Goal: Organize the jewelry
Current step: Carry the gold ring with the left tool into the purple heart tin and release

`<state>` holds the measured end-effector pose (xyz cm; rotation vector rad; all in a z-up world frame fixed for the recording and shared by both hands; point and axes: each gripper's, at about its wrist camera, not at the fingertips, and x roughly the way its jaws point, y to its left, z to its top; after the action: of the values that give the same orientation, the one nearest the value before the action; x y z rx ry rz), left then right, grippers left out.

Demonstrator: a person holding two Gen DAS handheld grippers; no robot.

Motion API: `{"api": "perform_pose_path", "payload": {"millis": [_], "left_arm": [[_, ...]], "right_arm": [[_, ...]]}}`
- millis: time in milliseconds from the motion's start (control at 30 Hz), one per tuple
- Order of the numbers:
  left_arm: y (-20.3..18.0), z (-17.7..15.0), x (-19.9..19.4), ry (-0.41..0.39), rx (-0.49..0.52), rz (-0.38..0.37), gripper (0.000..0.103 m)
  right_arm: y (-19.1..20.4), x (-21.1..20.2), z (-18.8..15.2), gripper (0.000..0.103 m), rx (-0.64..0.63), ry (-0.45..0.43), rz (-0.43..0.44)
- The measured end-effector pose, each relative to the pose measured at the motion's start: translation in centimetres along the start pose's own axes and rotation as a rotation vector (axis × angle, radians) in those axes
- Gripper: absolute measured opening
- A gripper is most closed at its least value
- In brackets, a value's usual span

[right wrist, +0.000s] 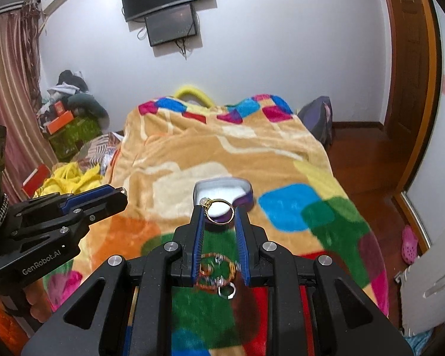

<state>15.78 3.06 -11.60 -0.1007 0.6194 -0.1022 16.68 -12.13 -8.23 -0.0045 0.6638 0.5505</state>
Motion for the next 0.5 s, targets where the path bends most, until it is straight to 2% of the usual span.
{"api": "perform_pose_path", "payload": {"millis": [267,500], "left_arm": [[1.3,1.4,1.9,-0.014,0.002,0.021,0.021],[2.6,2.0,4.2,0.005,-0.012,0.024,0.021]], "right_arm": [[-0.1,1.4,1.5,0.019,-0.002,-0.035,0.009],[-0.4,4.2,1.8,0.019,0.023,-0.007,0.019]]}}
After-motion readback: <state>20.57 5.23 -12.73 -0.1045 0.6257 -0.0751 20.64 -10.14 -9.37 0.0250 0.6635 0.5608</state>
